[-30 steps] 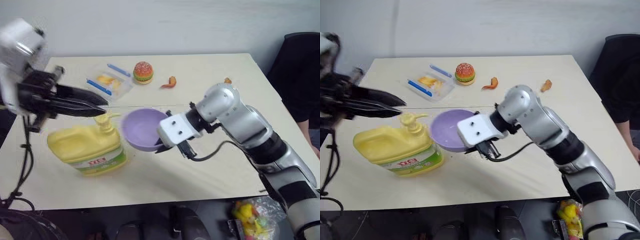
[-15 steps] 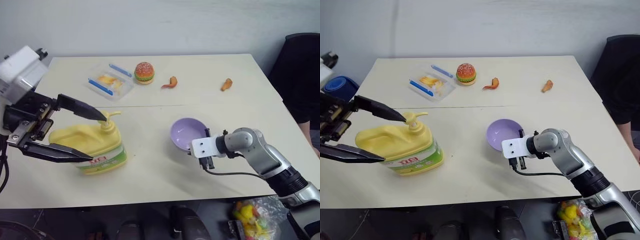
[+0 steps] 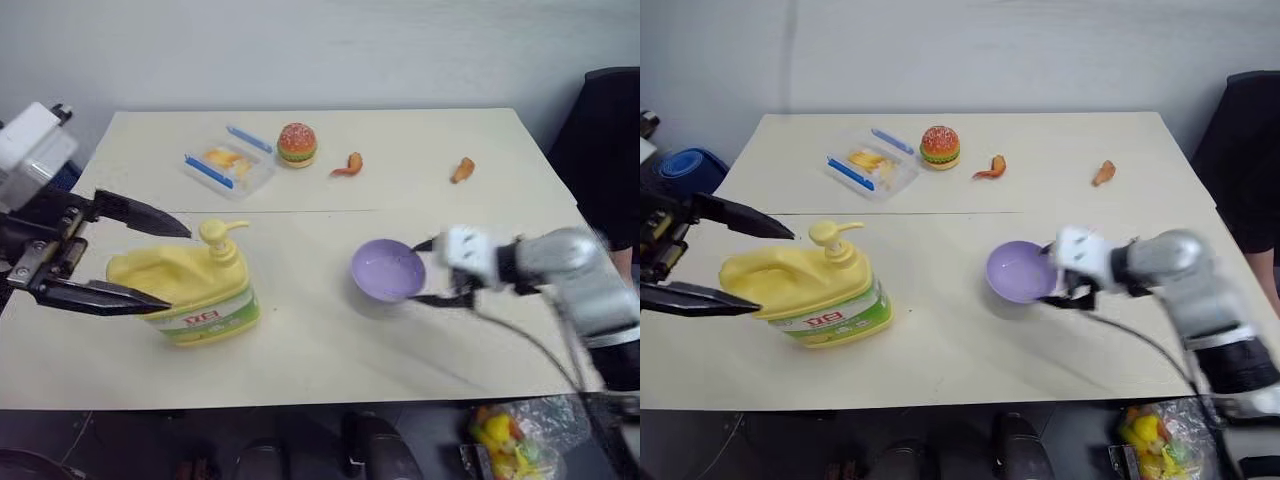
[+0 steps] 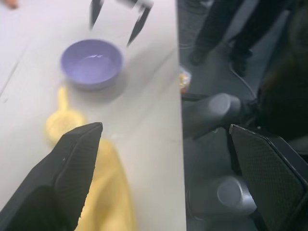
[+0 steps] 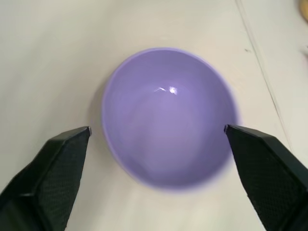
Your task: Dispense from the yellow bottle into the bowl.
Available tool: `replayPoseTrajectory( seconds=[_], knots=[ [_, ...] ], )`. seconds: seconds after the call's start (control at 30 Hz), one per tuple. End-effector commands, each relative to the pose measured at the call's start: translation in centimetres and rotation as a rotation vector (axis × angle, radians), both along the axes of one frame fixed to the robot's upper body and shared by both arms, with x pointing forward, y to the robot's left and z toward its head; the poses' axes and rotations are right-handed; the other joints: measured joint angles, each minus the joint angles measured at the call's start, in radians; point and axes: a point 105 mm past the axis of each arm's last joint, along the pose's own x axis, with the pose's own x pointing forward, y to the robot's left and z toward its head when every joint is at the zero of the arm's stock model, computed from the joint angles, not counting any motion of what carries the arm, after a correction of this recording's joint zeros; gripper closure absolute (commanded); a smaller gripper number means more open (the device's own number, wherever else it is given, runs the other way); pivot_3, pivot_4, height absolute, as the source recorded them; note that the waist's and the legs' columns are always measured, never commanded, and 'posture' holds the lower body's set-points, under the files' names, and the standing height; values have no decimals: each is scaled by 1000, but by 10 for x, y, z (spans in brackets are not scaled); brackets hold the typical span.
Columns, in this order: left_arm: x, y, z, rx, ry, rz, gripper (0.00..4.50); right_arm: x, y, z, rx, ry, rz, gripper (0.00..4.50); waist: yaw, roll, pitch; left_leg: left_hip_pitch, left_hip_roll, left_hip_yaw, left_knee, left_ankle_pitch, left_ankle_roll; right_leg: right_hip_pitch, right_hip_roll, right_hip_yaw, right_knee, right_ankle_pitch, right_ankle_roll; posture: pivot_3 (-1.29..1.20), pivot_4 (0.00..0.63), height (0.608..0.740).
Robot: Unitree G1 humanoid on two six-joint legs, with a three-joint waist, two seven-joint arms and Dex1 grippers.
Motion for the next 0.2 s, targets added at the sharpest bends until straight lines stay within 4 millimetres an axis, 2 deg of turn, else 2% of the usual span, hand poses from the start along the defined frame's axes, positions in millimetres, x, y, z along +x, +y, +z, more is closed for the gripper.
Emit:
replayPoseTrajectory(
  seconds=[0.03,0.13,0.2],
  knots=[
    [-10,16,19,33,-101,35,0,-34,-25,38,71,81,24,26,0,0,0,0,0,0,-1,0,0,0,0,-1,-1,0,0,0,150,740],
    [-15,24,28,9,-115,73,0,-49,-42,59,99,96,2,26,-3,0,0,1,1,1,-1,0,1,0,1,-1,-1,0,0,0,150,740],
    [-15,24,31,-13,-123,82,0,-50,-44,71,157,83,-15,26,-7,0,0,2,0,3,0,-1,1,0,1,-1,0,0,0,0,150,740]
  ],
)
